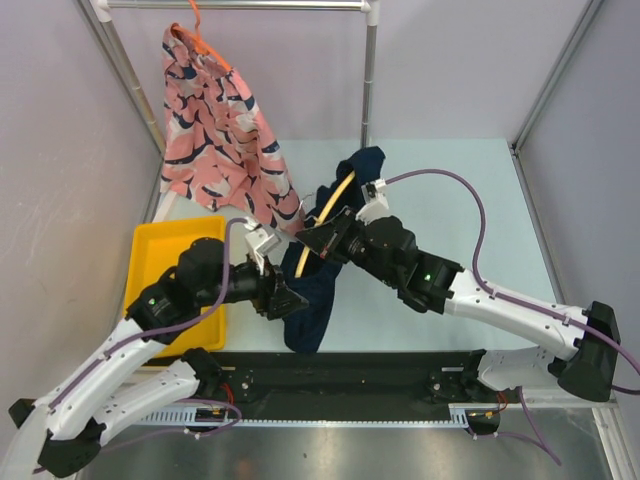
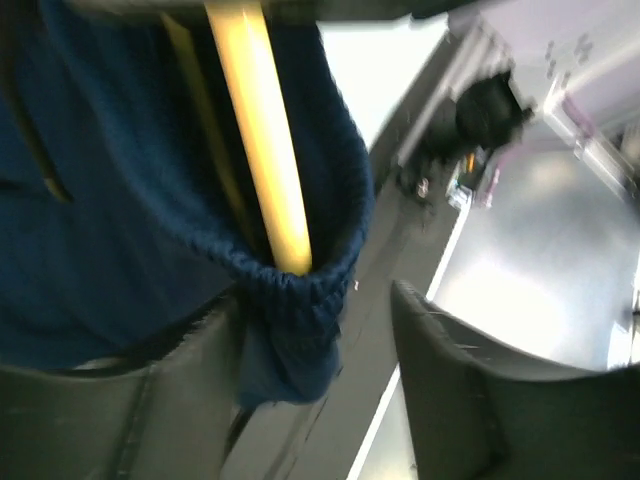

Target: Remove the shorts from the hanger

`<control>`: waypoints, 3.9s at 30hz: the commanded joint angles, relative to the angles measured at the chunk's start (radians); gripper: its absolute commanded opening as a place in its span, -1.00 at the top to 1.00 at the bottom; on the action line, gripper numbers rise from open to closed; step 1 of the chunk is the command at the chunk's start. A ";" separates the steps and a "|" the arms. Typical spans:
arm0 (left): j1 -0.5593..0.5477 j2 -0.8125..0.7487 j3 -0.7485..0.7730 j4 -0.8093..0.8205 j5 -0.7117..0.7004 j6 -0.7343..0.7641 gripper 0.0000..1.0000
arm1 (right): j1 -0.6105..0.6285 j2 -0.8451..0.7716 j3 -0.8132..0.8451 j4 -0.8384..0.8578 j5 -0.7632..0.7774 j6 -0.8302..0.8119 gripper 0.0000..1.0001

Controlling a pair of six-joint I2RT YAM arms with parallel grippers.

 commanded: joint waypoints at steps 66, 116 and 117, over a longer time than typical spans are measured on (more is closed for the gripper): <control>0.000 -0.161 -0.062 -0.057 -0.128 -0.201 0.99 | -0.116 -0.123 0.028 -0.025 0.403 0.137 1.00; 0.078 0.358 -0.086 0.447 -0.181 -0.365 0.99 | 0.032 -0.227 0.028 -0.236 -0.252 0.440 1.00; 0.082 0.355 -0.095 0.441 -0.181 -0.369 1.00 | 0.020 -0.247 0.028 -0.261 -0.253 0.392 1.00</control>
